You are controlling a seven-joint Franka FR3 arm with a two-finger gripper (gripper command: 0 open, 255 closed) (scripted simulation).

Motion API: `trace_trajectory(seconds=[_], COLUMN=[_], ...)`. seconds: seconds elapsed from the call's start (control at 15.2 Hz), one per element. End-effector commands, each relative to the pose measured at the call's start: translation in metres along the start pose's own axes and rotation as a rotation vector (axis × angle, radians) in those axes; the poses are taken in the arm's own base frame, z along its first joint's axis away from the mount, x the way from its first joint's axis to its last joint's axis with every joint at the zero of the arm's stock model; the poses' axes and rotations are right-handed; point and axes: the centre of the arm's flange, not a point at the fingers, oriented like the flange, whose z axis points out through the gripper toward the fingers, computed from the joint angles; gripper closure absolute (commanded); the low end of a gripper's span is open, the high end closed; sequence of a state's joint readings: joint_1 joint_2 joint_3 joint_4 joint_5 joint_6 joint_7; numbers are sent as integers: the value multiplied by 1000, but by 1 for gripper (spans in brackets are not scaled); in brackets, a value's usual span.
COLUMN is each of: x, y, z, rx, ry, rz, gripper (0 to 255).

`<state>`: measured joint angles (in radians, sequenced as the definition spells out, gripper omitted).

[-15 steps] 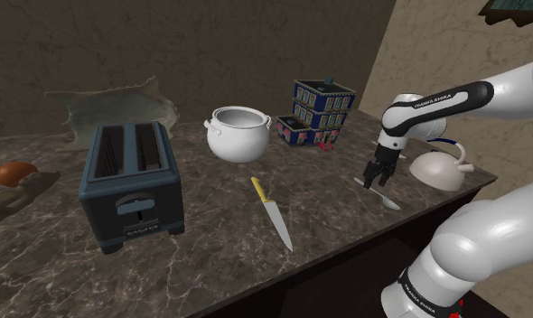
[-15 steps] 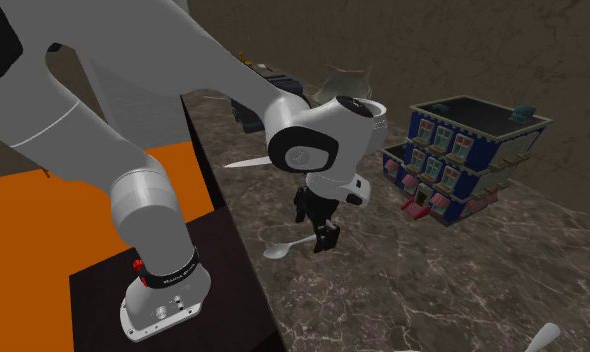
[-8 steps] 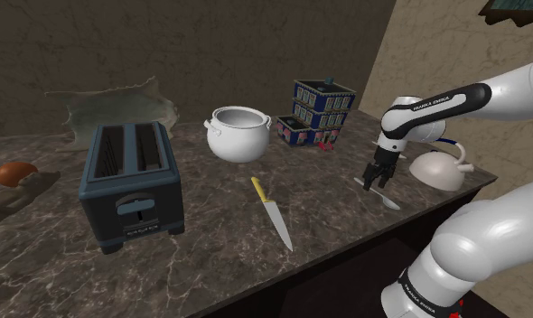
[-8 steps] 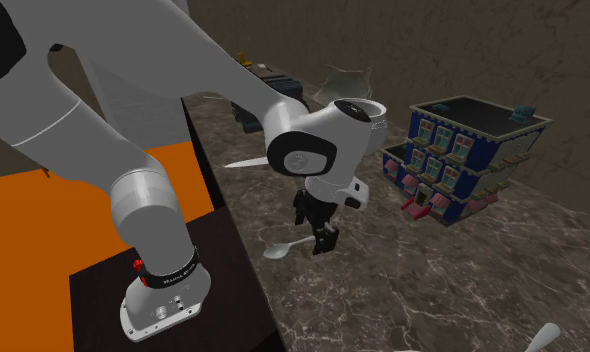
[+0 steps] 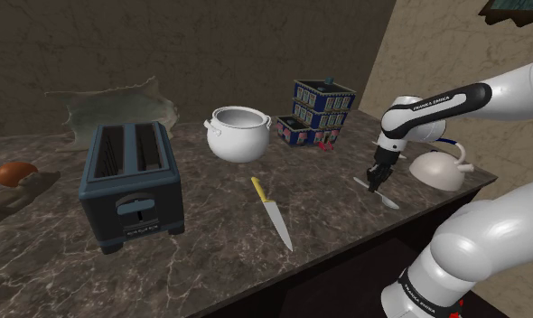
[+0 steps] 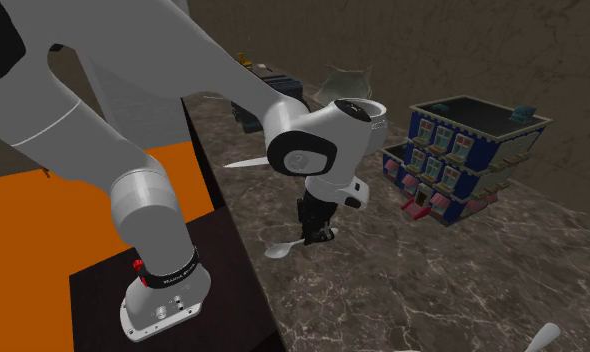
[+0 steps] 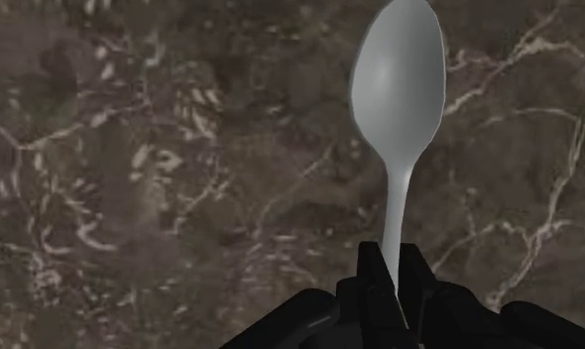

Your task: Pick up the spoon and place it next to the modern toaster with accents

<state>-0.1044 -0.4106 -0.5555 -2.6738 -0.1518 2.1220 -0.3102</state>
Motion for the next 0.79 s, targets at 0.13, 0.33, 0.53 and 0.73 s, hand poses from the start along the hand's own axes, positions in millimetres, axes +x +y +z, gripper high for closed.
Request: trace_trajectory(seconds=[0.13,0.33,0.53,0.73], x=[0,-2,-5,-7], y=[0,-3,-5,-7], z=[1,-14,-30,-45], rx=[0,0,0,0], ry=[-1,-1,-1,-1], rz=[0,0,0,0], gripper=[255,255,255,255])
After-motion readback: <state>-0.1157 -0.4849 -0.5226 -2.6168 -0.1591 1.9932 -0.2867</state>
